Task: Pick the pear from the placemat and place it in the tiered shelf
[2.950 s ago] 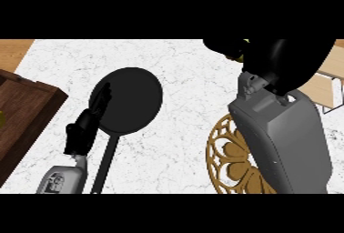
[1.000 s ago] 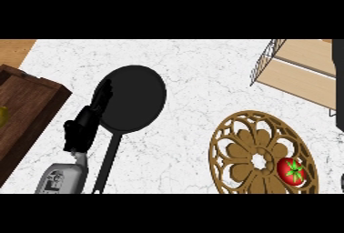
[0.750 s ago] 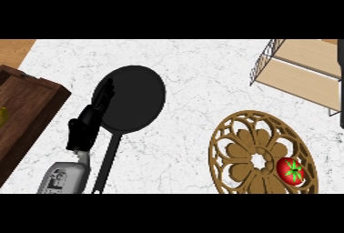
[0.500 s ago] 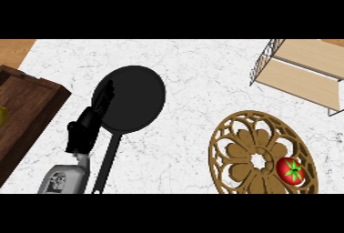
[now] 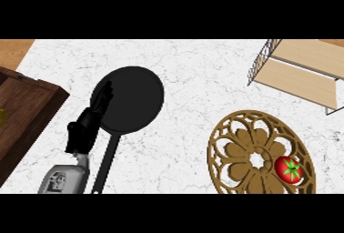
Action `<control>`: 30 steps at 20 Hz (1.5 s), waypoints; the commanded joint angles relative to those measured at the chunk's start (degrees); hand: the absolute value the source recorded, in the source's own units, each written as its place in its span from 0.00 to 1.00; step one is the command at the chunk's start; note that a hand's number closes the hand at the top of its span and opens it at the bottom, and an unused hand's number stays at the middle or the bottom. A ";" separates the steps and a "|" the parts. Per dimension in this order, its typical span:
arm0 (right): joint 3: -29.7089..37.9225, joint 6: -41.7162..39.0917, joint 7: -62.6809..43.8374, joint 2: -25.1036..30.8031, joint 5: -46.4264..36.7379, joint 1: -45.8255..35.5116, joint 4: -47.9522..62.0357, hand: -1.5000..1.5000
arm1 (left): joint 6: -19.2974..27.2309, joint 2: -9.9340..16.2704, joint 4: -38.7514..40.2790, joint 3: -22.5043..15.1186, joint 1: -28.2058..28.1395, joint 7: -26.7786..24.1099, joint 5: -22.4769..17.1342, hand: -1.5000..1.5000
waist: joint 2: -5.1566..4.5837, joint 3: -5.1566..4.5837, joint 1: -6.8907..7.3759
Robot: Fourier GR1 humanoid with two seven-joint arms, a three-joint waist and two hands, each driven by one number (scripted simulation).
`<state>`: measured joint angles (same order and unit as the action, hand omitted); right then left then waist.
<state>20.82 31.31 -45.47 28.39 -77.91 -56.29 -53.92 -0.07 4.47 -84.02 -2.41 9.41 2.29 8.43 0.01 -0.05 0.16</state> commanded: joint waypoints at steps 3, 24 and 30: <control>0.88 -2.70 -2.23 1.35 2.93 0.44 -5.38 0.00 | -0.27 -0.36 0.00 0.73 1.75 2.18 -0.64 0.50 | 0.05 0.04 -0.15; 6.93 1.99 -5.16 2.93 15.83 -0.44 -26.99 0.00 | 0.17 -1.23 -1.90 -0.50 -0.33 1.36 0.89 0.50 | 0.32 0.03 -0.28; 13.58 -10.17 -15.74 6.03 16.82 6.58 -41.61 0.00 | 0.38 0.10 1.91 2.05 1.50 0.27 0.64 0.50 | 0.52 -0.01 -2.03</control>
<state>31.37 27.44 -53.79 32.67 -61.20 -51.76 -87.80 -0.10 4.21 -84.29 -1.40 9.02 2.88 8.86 0.46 -0.03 -1.09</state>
